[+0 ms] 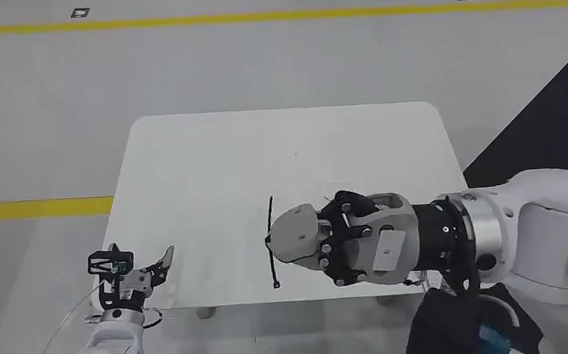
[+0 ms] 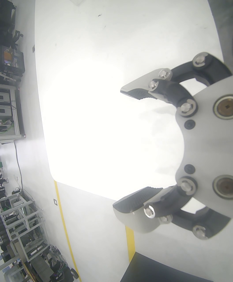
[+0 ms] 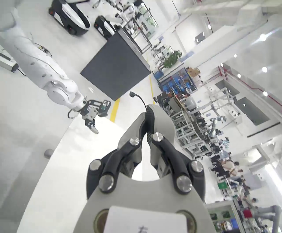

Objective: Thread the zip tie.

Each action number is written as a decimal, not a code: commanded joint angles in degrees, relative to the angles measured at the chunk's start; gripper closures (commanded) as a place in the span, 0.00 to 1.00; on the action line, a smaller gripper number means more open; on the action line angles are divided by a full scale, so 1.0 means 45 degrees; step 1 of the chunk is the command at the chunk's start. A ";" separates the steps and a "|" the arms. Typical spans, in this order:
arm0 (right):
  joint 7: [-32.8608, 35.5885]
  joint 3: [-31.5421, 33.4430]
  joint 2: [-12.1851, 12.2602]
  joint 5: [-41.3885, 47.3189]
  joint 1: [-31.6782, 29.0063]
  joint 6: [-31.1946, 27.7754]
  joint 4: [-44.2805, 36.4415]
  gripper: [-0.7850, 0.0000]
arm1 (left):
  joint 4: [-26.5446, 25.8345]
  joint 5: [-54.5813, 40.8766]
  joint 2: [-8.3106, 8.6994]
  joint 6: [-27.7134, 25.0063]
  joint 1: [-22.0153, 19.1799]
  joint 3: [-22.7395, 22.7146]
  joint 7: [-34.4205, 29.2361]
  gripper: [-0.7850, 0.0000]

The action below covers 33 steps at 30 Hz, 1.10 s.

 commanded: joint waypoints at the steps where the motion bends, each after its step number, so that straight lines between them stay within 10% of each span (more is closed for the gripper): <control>1: -0.0400 0.0067 -0.0014 -0.0008 0.0372 -0.0109 0.0000 1.00 | 0.0000 0.0000 0.0000 0.0000 0.0000 0.0000 0.0000 0.00; 13: -0.1864 0.0603 0.0028 -0.0622 0.0307 -0.0191 0.0000 1.00 | 0.0000 0.0000 0.0000 0.0000 0.0000 0.0000 0.0000 0.00; 33: 0.0019 0.0923 0.0224 0.3390 -0.0364 0.0498 0.0000 1.00 | 0.0000 0.0000 0.0000 0.0000 0.0000 0.0000 0.0000 0.00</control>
